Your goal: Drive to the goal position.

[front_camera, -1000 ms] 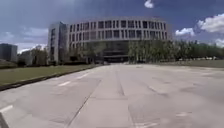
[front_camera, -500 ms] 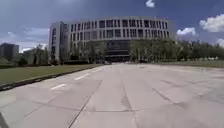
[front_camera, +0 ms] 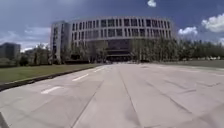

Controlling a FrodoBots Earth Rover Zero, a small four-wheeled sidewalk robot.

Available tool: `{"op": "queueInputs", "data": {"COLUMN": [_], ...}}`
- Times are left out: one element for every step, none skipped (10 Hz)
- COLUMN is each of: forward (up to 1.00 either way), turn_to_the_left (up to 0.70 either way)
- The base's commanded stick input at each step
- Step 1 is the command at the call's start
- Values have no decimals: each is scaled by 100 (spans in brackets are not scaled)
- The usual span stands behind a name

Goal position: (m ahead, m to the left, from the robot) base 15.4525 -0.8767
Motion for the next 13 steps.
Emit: {"op": "queueInputs", "data": {"forward": [85,85,85,85,85,85,85,85,85,85,85,85,85], "turn_to_the_left": [1,1,1,1,1,1,1,1,-1,-4,-20,-33,1]}}
